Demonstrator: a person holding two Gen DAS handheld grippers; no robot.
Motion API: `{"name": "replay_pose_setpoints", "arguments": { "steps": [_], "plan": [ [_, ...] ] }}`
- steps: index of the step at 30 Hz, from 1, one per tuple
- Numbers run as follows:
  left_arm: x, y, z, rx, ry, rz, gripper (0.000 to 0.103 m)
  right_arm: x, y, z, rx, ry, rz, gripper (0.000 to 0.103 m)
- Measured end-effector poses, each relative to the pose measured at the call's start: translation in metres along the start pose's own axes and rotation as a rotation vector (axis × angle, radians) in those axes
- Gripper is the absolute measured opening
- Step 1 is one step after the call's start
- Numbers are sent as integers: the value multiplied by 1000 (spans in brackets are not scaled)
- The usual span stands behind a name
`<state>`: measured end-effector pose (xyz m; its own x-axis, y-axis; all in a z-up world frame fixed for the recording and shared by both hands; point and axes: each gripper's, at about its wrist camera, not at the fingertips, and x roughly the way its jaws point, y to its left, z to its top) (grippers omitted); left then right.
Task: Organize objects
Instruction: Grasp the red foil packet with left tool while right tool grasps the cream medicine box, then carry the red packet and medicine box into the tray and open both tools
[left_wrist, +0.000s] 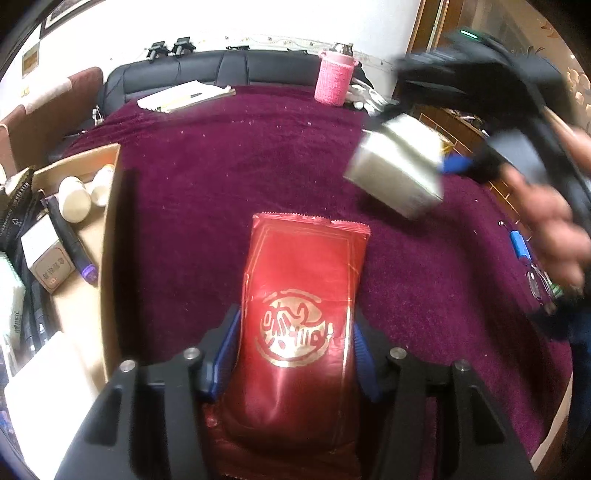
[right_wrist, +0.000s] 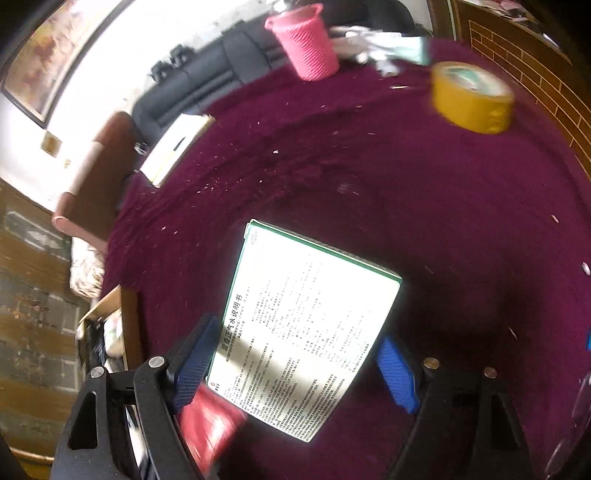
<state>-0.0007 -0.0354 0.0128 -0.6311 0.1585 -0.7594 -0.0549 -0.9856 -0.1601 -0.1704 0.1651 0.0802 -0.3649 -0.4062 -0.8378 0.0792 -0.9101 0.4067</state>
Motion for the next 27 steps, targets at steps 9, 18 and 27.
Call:
{"name": "replay_pose_setpoints", "arguments": {
  "steps": [9,18,27],
  "plan": [
    [-10,-21,-7,29,-24,30,53,-30,-31,-70,-18,-20,84,86],
    [-37,-22,-9,32,-74,42,53,-31,-34,-93,3,-20,135,86],
    [-83,6,-6,-31,-178,38,53,-40,1,-97,-61,-31,150,86]
  ]
}}
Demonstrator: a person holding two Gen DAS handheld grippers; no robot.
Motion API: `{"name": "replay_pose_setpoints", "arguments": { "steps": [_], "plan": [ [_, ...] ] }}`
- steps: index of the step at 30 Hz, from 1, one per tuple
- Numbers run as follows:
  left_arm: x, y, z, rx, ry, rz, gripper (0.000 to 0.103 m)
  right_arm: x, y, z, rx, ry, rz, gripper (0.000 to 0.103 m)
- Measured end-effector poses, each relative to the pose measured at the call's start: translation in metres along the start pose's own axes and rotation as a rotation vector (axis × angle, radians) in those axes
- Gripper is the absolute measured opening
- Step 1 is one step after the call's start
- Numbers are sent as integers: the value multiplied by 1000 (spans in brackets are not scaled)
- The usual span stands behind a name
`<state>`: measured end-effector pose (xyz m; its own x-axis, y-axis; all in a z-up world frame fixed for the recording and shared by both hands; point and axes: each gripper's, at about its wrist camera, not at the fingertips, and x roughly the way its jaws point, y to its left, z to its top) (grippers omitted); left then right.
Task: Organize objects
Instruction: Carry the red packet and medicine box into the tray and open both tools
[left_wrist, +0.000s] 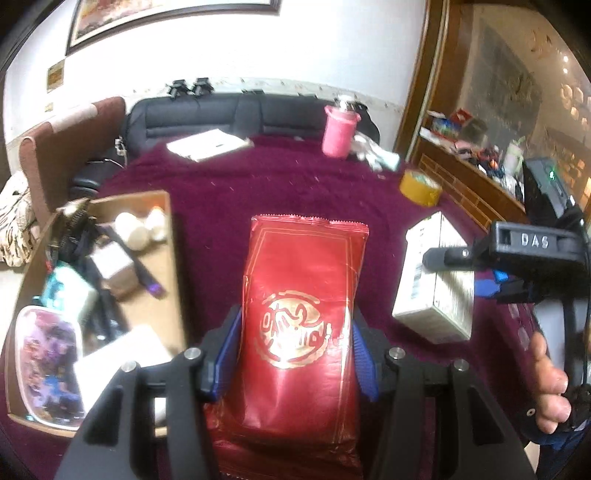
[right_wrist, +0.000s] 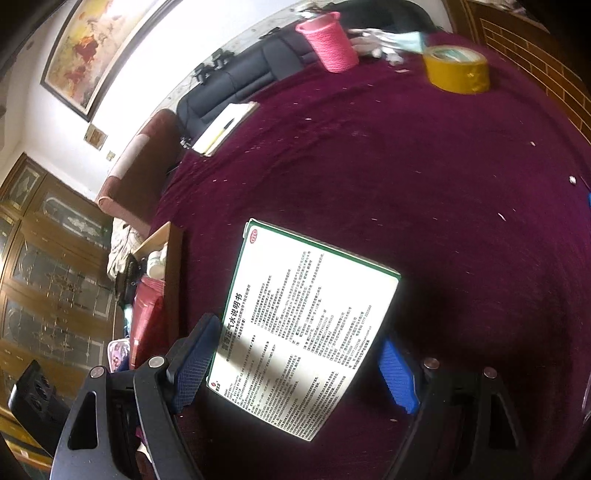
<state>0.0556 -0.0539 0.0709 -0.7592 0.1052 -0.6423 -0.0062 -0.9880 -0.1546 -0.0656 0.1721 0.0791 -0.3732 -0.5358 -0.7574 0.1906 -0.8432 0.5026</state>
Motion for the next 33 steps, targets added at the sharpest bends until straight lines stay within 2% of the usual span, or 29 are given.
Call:
{"name": "replay_pose_setpoints", "arguments": {
  "steps": [8,17,23,33],
  "plan": [
    [-29,50,4,-93,-70,64,53,5,57,2,-104,12,10,86],
    [-45,110,-1,-192,-111,183,53,32,150,7,-268,37,32,86],
    [-49,139,-8,-215,-121,281,53,60,193,13,-324,72,27,86],
    [-44,154,-8,-216,-121,296,53,100,240,21,-398,103,-10,86]
  ]
}}
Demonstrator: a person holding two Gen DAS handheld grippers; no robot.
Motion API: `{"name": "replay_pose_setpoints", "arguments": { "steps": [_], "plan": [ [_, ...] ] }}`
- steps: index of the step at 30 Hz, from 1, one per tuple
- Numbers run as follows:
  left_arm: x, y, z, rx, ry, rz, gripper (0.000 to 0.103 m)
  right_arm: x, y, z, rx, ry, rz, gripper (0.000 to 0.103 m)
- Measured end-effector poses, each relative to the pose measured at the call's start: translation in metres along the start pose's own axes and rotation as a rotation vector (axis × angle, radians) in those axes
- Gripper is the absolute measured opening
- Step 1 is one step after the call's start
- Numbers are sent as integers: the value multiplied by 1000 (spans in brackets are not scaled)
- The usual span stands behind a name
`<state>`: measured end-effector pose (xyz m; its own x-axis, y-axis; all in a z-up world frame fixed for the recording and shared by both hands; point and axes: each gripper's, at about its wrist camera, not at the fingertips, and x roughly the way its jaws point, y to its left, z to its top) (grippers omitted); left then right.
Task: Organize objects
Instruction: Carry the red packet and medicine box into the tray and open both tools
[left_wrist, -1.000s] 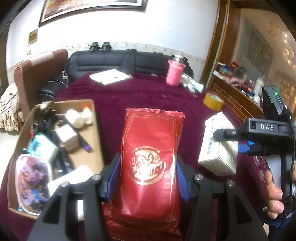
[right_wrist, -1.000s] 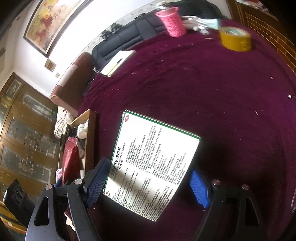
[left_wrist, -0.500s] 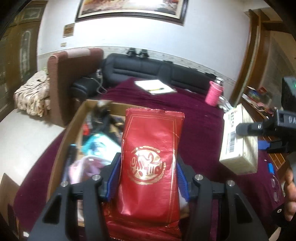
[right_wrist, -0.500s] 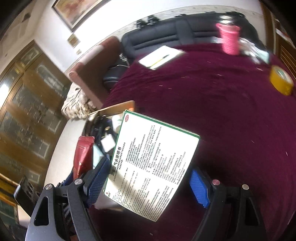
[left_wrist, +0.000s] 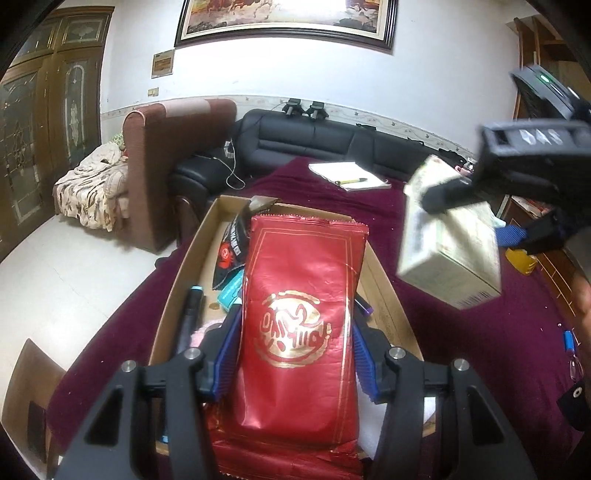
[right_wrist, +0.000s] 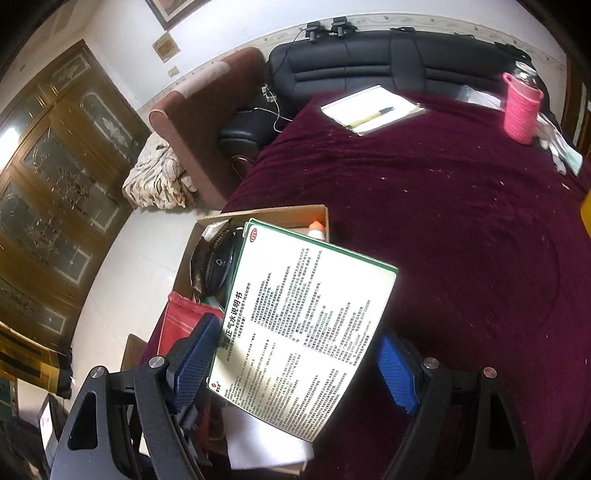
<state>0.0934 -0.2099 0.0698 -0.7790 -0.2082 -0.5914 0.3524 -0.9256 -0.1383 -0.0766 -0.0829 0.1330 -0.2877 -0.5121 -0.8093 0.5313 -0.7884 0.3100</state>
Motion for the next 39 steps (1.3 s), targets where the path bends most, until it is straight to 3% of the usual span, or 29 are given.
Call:
{"name": "replay_pose_setpoints", "arguments": {
  "steps": [16,17,18,20,39],
  "plan": [
    [10,-14,-1,41,-10,24,54,47,18,32,-31,50,-32,85],
    [10,-14,-1,43,-11,26,54,49,18,33,-32,52,-32,83],
    [11,-15,-1,45,-12,28,54,51,18,34,-31,51,-38,54],
    [11,-15,-1,48,-16,37,54,56,18,36,-40,62,-52,51],
    [11,-15,-3,48,-18,35,55,84,12,41,-14,71,-13,51]
  ]
}}
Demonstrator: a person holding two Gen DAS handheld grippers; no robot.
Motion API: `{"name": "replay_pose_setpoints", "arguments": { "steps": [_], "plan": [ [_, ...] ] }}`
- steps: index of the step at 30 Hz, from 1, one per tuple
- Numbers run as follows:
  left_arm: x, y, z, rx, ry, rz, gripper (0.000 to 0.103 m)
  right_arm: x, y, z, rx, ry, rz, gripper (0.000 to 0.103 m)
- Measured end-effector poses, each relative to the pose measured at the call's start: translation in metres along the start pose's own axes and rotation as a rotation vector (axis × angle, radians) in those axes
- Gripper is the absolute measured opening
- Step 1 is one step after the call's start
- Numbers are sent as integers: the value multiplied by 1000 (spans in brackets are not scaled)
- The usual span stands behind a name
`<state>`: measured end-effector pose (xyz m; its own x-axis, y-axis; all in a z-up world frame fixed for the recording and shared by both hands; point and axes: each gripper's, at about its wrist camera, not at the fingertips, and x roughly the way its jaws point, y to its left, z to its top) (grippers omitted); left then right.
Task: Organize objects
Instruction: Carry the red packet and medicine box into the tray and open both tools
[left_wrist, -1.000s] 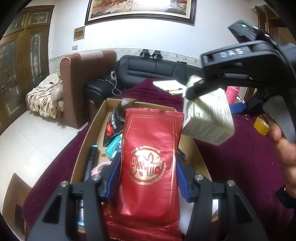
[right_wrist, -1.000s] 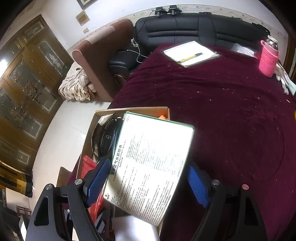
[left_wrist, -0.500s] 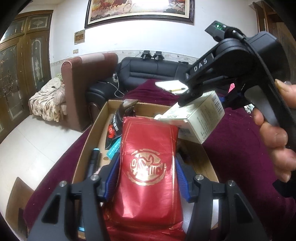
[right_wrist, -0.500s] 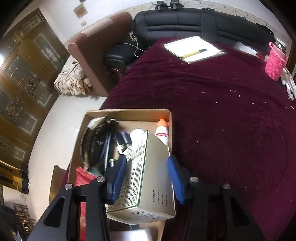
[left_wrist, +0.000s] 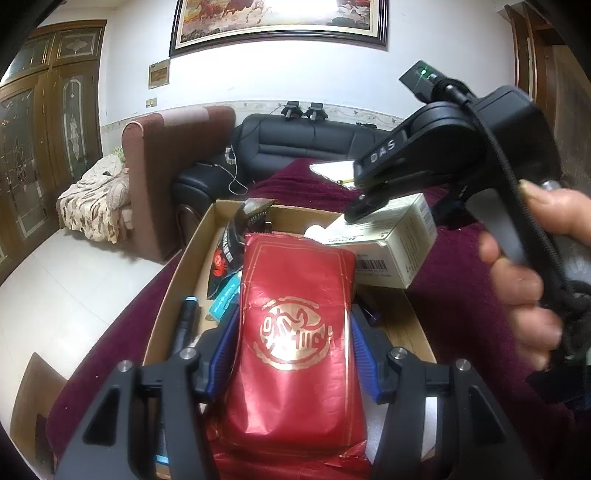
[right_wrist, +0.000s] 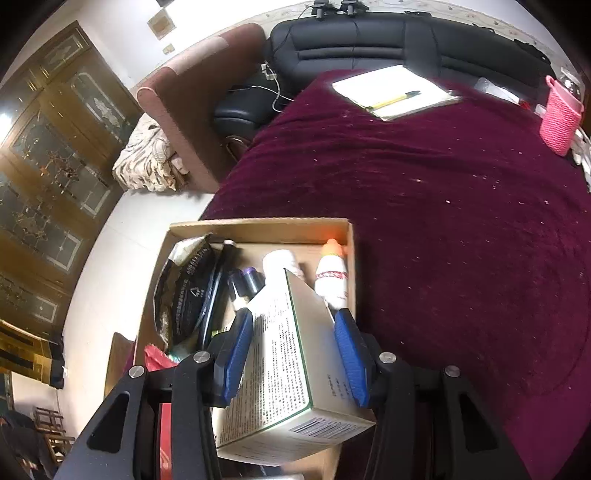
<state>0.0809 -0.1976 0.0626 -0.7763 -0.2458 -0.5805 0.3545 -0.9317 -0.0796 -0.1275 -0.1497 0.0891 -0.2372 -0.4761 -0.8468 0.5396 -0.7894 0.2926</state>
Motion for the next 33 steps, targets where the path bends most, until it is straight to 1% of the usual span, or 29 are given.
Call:
{"name": "replay_pose_setpoints", "arguments": {
  "steps": [3,9,13,16,19,25,33],
  "plan": [
    [-4,2,-1,-7,2,-9,55,7,-1,3,8,-5,19,51],
    [-8,4,-1,-23,4,-21,55,30,-2,9,37,-20,90,51],
    [-8,5,0,-24,-1,-10,56,43,-7,11,76,-24,151,51],
    [-9,6,0,-24,-2,-4,57,44,-6,11,79,-41,190,53],
    [-14,6,0,-32,-8,-13,60,40,1,10,41,-47,158,53],
    [-18,10,1,-41,-12,-11,60,24,-4,9,33,-41,138,53],
    [-18,10,2,-38,-10,-1,61,-1,-19,-2,46,-35,162,53]
  ]
}}
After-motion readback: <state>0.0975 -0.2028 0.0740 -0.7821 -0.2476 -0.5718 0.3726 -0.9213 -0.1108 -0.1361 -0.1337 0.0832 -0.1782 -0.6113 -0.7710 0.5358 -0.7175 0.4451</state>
